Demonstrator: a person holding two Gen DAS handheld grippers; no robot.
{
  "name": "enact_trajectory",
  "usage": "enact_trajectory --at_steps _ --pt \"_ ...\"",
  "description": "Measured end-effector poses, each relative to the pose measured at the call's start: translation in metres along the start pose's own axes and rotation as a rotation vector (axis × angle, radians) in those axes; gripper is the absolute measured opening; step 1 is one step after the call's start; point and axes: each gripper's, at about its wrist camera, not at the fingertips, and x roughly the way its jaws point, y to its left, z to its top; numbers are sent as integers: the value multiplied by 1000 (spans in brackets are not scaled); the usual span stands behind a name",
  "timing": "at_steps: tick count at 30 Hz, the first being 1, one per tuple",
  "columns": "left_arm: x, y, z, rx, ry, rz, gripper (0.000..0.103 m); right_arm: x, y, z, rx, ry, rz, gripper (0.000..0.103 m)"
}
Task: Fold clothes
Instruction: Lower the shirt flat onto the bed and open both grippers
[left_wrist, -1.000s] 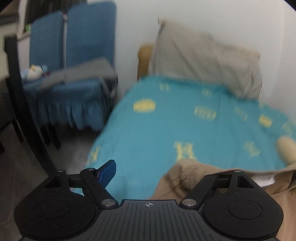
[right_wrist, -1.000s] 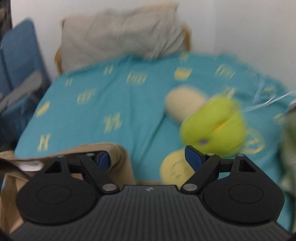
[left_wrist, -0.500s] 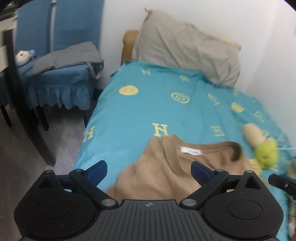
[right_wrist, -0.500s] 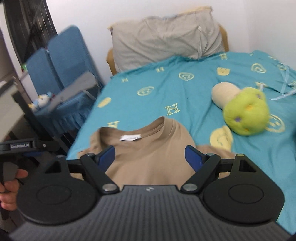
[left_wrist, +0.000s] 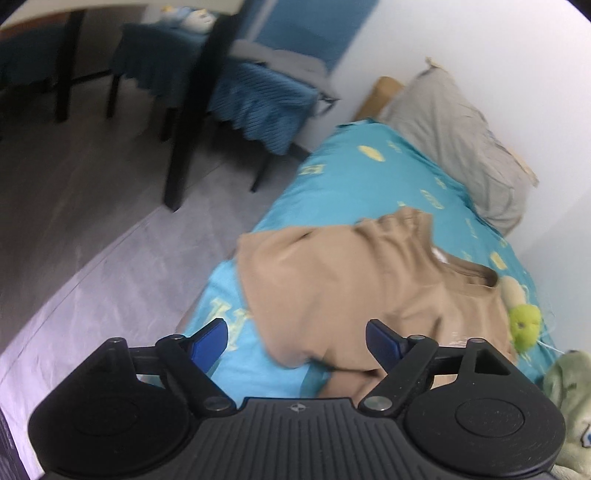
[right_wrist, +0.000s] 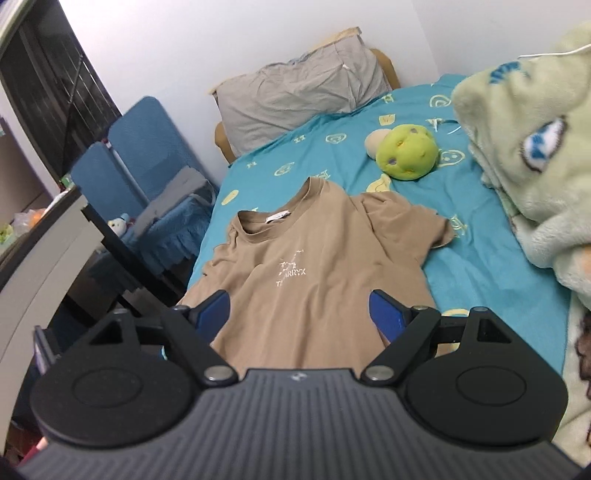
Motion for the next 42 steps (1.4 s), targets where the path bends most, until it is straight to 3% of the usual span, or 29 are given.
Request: enact_trajectory --at_steps 4,12,15,17,18,25,29,34,37,42 --pt "28 20 1 -71 -11 -6 71 13 -10 -1 22 4 -4 84" --pt "97 18 8 -70 -104 41 61 46 -15 5 26 -13 -12 84" --pt "112 14 11 -43 -150 59 45 62 -28 8 144 15 11 84" --pt "116 12 18 -35 -166 49 4 69 -32 9 184 13 -6 84" --pt "118 11 22 -33 -164 43 3 72 -34 9 205 12 -14 84" --pt "106 -25 100 142 -259 88 2 87 -38 5 215 27 -83 83" --pt "113 -53 153 224 -323 258 2 92 -36 8 182 9 -123 83" --pt "156 -54 166 285 -245 426 2 99 -31 10 113 -1 -162 83" --pt "161 -42 152 249 -196 332 10 103 -25 10 56 -1 -174 84" --pt "125 -35 119 277 -84 214 43 106 -19 11 27 6 -159 83"
